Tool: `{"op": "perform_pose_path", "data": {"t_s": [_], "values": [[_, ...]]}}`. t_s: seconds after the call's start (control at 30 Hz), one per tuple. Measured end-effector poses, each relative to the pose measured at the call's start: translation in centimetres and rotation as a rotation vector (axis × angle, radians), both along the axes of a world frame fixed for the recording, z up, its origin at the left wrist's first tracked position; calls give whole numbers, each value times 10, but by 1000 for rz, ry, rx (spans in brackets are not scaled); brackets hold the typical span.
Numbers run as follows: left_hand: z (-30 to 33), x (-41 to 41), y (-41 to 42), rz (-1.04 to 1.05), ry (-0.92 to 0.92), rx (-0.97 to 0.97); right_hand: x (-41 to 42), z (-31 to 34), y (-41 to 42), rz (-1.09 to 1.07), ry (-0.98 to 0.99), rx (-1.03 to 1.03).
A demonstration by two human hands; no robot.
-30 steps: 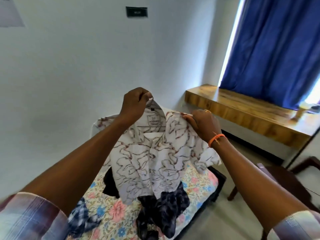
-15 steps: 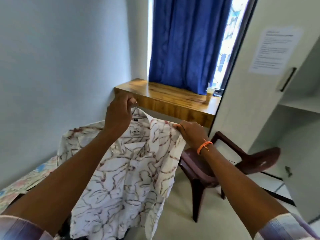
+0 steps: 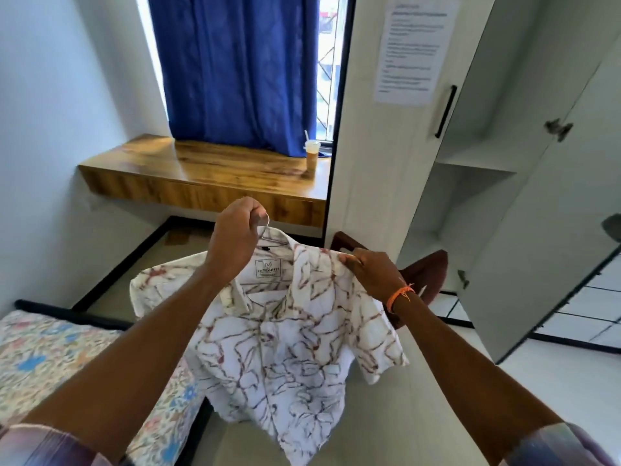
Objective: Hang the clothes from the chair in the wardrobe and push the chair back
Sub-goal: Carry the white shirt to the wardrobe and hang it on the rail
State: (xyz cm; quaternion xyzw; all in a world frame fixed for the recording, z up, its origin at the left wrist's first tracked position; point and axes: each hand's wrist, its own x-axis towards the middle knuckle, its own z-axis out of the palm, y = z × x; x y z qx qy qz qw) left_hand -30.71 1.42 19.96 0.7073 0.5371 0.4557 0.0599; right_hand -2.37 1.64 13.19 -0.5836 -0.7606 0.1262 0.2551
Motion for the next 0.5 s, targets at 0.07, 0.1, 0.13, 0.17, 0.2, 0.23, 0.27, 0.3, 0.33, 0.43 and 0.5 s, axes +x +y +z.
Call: {"op": "perform_pose_path", "data": {"t_s": [0.07, 0.1, 0.13, 0.17, 0.2, 0.23, 0.27, 0.3, 0.33, 0.43, 0.5], "values": [[-3, 12, 29, -10, 3, -10, 19, -7, 22, -75, 152, -36], [-4, 17, 44, -13, 9, -16, 31, -13, 33, -140, 219, -45], [-4, 22, 59, -20, 25, -25, 44, -20, 46, -219, 262, -50], [-4, 26, 73, -21, 50, -39, 57, -29, 55, -291, 279, -57], [-3, 29, 84, -21, 73, -52, 69, -41, 63, -367, 262, -69], [-4, 33, 97, -21, 91, -67, 85, -56, 72, -457, 225, -102], [-4, 34, 106, -27, 110, -75, 99, -66, 77, -572, 172, -151], [-5, 37, 114, -36, 137, -81, 113, -79, 83, -699, 111, -204], [-6, 37, 120, -43, 171, -84, 126, -90, 86, -830, 86, -290], [-7, 40, 134, -8, 256, -93, 157, -122, 98, -987, 278, -536], [-7, 46, 137, 51, 241, -114, 176, -139, 110, -971, 430, -642]]}}
